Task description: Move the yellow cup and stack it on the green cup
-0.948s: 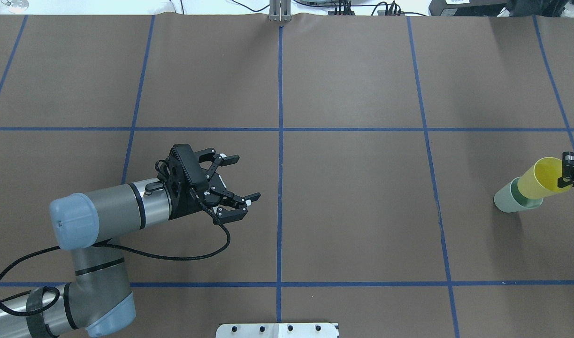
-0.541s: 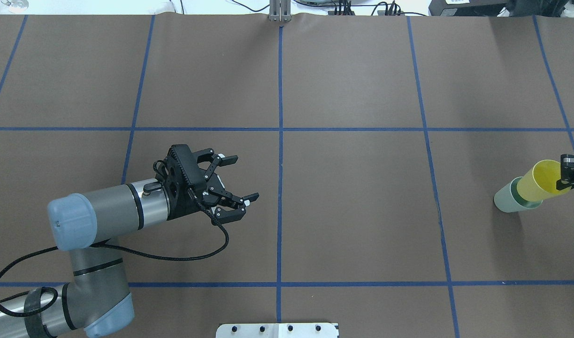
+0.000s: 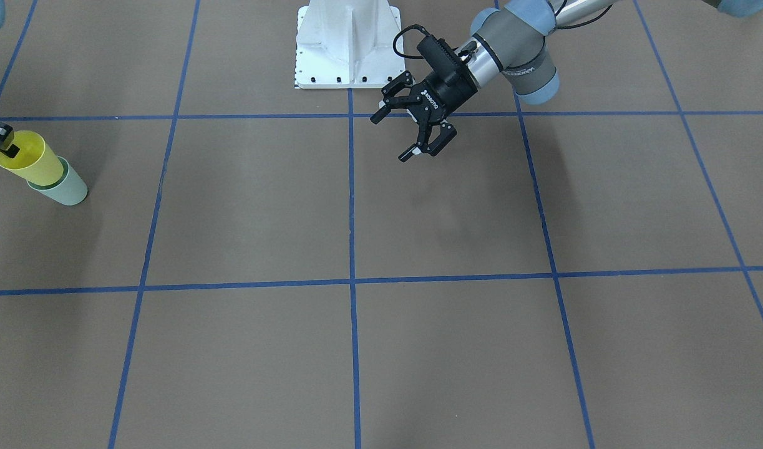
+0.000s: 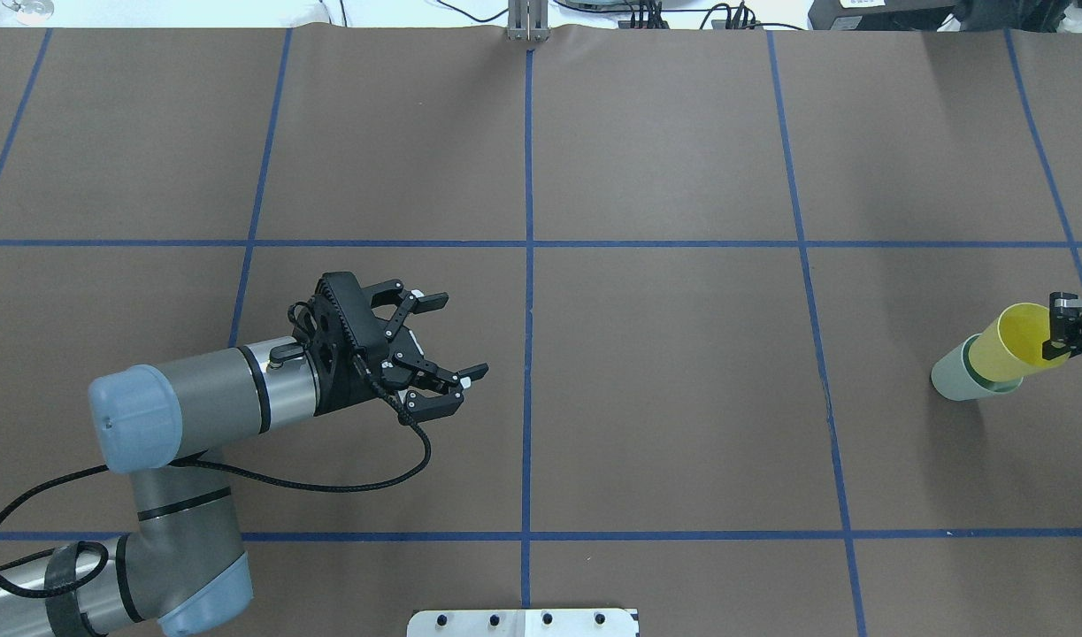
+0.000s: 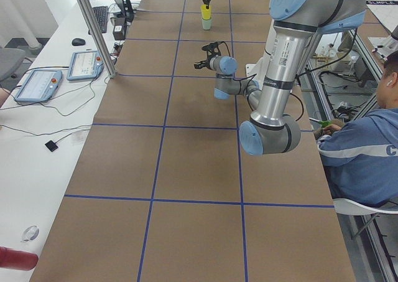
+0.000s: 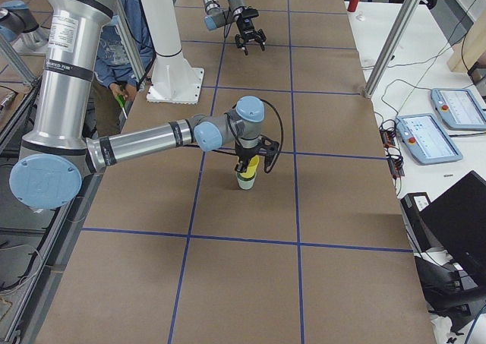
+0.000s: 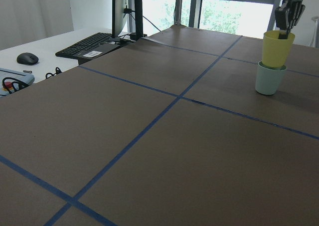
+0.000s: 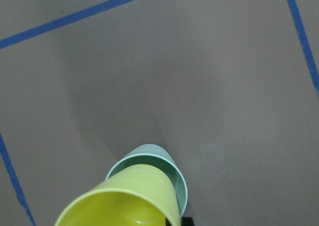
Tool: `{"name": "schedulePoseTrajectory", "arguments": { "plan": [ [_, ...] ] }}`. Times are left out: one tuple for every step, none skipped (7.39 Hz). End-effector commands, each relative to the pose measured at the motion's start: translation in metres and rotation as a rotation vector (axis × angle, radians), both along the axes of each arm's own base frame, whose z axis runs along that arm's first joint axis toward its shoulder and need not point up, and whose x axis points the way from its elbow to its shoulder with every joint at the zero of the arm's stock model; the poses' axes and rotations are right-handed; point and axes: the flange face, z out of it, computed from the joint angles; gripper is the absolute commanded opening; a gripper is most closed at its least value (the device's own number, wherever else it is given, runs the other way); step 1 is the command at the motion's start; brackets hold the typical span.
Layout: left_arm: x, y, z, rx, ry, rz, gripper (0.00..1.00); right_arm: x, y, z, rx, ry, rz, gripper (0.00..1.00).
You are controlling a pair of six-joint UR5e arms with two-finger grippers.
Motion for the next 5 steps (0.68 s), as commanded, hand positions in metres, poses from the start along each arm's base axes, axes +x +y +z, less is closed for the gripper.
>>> {"name": "schedulePoseTrajectory", "arguments": {
  "plan": [
    [-0.0008, -0.0008, 0.0013, -0.003, -0.001, -0.010, 0.99, -0.0019, 0.0001, 0.0001, 0.002, 0.000, -0.006, 0.00],
    [-0.0015, -0.0022, 0.0014, -0.005, 0.000, -0.025, 0.99, -0.0021, -0.0001, 0.0024, -0.002, 0.002, -0.006, 0.18],
    [-0.0015, -0.0022, 0.0014, -0.005, 0.000, -0.026, 0.99, -0.0028, -0.0005, 0.0069, -0.008, 0.007, -0.007, 0.39],
    [-0.0015, -0.0022, 0.0014, -0.005, 0.000, -0.026, 0.99, -0.0028, -0.0005, 0.0069, -0.007, 0.007, -0.008, 0.46],
    [-0.0015, -0.0023, 0.0014, -0.006, 0.000, -0.027, 0.99, -0.0035, -0.0004, 0.0085, -0.010, 0.008, -0.009, 0.48]
  ]
}}
